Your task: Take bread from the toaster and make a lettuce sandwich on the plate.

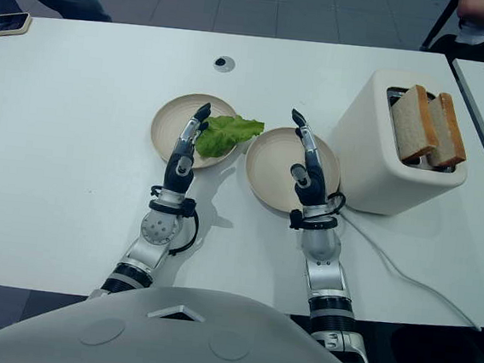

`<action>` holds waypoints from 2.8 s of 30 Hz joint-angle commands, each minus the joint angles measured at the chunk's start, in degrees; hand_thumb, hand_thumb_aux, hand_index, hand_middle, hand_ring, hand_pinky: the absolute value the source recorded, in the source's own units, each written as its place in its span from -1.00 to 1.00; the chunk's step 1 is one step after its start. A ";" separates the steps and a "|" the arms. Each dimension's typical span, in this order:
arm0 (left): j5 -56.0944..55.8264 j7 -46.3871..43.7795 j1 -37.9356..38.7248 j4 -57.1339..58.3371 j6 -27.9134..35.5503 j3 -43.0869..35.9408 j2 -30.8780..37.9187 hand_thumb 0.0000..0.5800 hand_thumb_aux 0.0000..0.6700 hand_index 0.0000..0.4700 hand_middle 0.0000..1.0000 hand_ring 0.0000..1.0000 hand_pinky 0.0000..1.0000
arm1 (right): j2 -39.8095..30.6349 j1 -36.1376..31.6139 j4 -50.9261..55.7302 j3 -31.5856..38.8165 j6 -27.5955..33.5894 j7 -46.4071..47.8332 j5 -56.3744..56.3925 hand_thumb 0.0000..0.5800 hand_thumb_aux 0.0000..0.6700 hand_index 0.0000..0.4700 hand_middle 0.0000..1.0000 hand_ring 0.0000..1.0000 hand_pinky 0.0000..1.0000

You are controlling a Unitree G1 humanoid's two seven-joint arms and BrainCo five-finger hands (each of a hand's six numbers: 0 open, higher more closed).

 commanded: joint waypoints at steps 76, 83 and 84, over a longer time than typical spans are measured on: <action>16.60 11.26 -0.68 -3.46 5.68 5.03 7.51 -1.00 -1.00 -1.00 -1.00 -1.00 -1.00 | -17.09 -1.39 -1.10 -1.51 19.41 10.53 9.69 1.00 1.00 1.00 1.00 1.00 1.00; 35.21 17.57 -10.04 2.10 20.51 0.90 16.29 -1.00 -1.00 -1.00 -1.00 -1.00 -1.00 | -23.82 2.20 -12.05 -2.92 23.93 19.10 7.42 1.00 1.00 1.00 1.00 1.00 1.00; 37.50 18.33 -11.79 4.02 22.67 -0.44 17.08 -1.00 -1.00 -1.00 -1.00 -1.00 -1.00 | -24.50 1.61 -11.45 -2.58 24.17 17.87 3.90 0.94 0.65 0.65 0.77 0.77 0.77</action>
